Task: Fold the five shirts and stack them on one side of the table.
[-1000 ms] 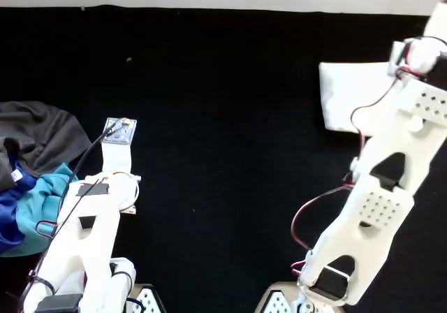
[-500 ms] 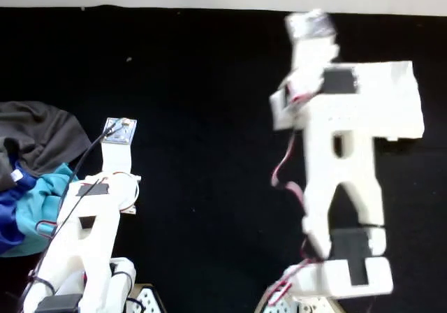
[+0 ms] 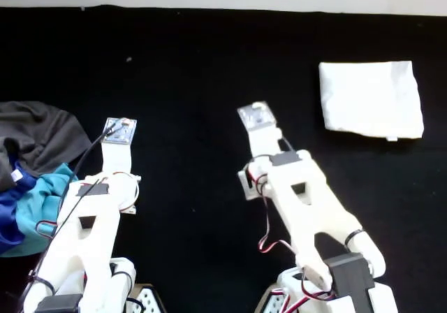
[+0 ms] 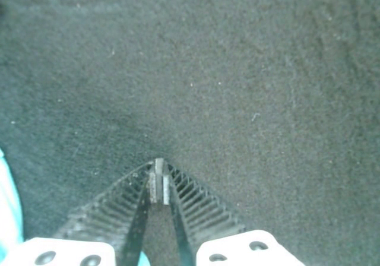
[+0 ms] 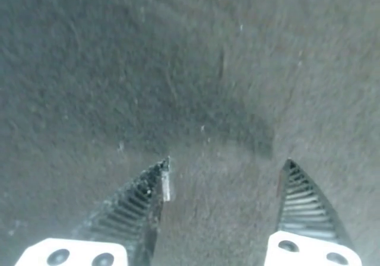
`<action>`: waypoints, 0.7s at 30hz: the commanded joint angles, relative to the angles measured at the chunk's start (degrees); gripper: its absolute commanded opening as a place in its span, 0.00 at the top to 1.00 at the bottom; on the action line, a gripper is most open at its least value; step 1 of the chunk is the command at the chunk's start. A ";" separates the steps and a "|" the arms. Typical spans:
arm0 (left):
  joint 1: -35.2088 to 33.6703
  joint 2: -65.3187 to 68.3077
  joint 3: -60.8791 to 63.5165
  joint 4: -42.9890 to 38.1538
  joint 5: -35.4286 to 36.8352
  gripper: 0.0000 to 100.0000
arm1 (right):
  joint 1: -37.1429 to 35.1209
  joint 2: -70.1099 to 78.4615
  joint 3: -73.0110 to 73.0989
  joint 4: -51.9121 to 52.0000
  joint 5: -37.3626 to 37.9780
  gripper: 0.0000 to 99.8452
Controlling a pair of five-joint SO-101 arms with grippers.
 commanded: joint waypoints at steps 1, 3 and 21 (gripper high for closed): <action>0.66 -0.66 0.13 -0.97 -0.53 0.99 | -1.19 -2.15 2.07 -1.80 -0.35 0.73; 0.66 -0.66 0.13 -0.97 -0.53 0.99 | -1.63 -2.15 4.09 -4.18 -0.18 0.75; -3.91 -1.10 -9.80 13.80 -7.12 0.99 | -2.07 -2.15 7.52 -11.21 -0.09 0.95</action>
